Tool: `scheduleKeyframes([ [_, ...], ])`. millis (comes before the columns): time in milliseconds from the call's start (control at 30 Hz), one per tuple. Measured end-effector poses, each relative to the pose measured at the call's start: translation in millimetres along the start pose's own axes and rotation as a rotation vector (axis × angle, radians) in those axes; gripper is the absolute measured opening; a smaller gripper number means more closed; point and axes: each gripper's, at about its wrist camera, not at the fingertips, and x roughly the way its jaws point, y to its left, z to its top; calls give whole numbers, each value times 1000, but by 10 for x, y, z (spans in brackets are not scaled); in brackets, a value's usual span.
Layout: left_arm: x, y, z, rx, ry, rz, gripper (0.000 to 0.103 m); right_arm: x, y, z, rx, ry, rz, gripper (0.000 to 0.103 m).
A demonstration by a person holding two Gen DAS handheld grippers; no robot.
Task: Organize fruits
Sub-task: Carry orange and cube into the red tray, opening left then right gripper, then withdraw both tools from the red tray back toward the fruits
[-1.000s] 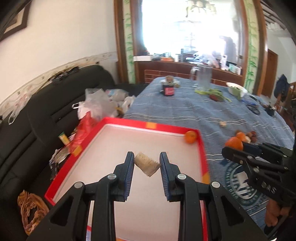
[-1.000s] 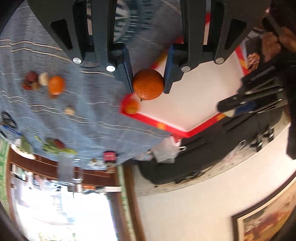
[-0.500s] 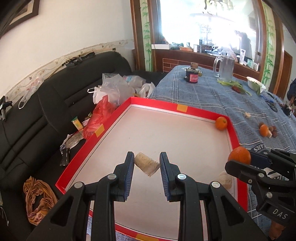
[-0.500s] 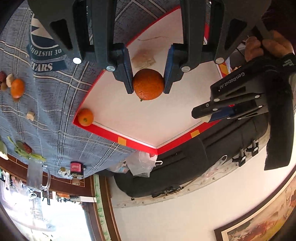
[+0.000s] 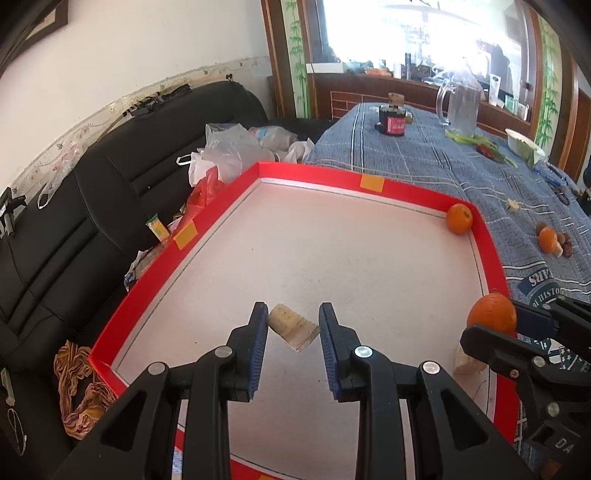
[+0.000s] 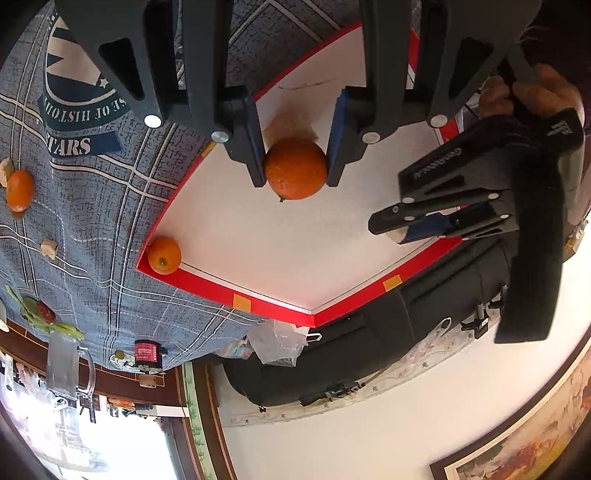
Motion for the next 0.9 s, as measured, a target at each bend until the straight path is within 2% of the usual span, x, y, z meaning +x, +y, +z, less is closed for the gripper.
scheduleKeyframes([
  [200, 58, -35, -11, 4, 24, 13, 28, 18, 0, -11, 4, 24, 2, 36],
  [333, 67, -65, -6, 10, 33, 17, 29, 21, -15, -18, 11, 40, 4, 46],
  [433, 75, -68, 5, 7, 38, 17, 34, -4, -8, -23, 8, 35, 8, 53],
  [567, 77, -45, 11, -6, 42, 18, 44, -19, -4, -23, 7, 36, 21, 54],
  [767, 55, -7, 25, -26, 36, 20, 46, -95, -65, 12, 33, 10, 30, 55],
  [900, 22, 19, 38, -36, 21, 27, 54, -159, -165, 56, 75, -24, 28, 56],
])
